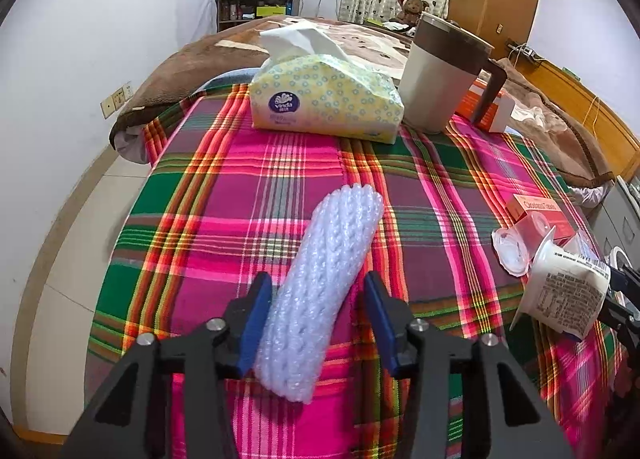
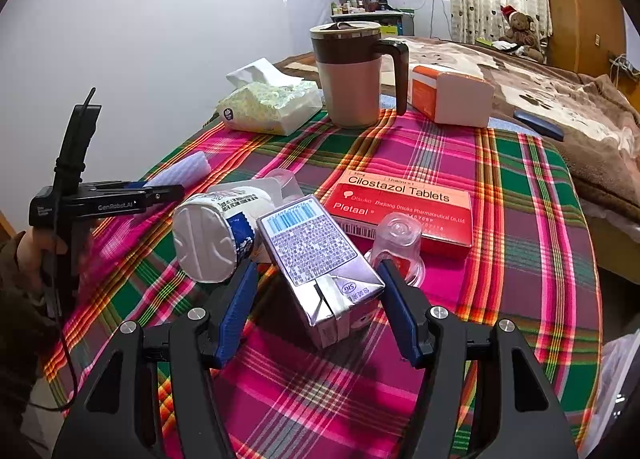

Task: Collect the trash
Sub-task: 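Grasp the purple milk carton with the right tool while the left tool grasps the white foam sleeve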

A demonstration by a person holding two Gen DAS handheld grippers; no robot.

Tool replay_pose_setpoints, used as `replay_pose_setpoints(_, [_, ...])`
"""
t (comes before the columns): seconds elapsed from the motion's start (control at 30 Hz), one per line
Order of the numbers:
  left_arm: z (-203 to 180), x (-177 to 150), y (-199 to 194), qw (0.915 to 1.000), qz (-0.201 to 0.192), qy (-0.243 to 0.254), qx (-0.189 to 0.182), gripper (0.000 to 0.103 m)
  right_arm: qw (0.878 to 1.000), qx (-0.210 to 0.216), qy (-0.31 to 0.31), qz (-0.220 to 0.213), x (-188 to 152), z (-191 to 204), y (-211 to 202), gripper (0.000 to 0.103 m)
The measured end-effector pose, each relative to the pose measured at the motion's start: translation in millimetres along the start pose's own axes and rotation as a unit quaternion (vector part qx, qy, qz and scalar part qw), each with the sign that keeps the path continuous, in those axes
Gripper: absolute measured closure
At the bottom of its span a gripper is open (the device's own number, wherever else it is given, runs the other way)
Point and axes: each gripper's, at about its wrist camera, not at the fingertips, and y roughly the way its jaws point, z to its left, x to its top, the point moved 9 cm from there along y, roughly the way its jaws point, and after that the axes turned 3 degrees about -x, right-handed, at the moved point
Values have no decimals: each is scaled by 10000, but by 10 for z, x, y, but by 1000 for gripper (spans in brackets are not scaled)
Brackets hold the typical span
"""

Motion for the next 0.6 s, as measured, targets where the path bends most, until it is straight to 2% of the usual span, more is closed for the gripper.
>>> replay_pose_setpoints(0.03, [-15,2,13,10000,14,31,1,58,10000,6,29,26,-11,5,10,43])
replay_pose_setpoints(0.1, [-34,17,36,10000,20,62,15,58,10000,-18,35,55,-26,12,24,54])
replay_pose_setpoints(0.2, [-62,60,57,9999,-16,10,-129,58,9999,-62,50,78,-44,7,24,59])
replay_pose_setpoints(0.3, [-76,95,98,9999,-5,5,-142,57,9999,-68,96,53,-44,-11,9,60])
replay_pose_setpoints(0.4, [-133,138,108,9998,-86,110,-161,48,9998,-89,162,43,-50,-37,2,60])
replay_pose_setpoints(0.57, [-152,153,180,9998,-31,31,-205,49,9998,-84,202,35,-51,-45,1,60])
replay_pose_setpoints(0.6, [-164,156,174,9997,-48,48,-217,55,9998,-89,192,26,-53,-45,-6,60])
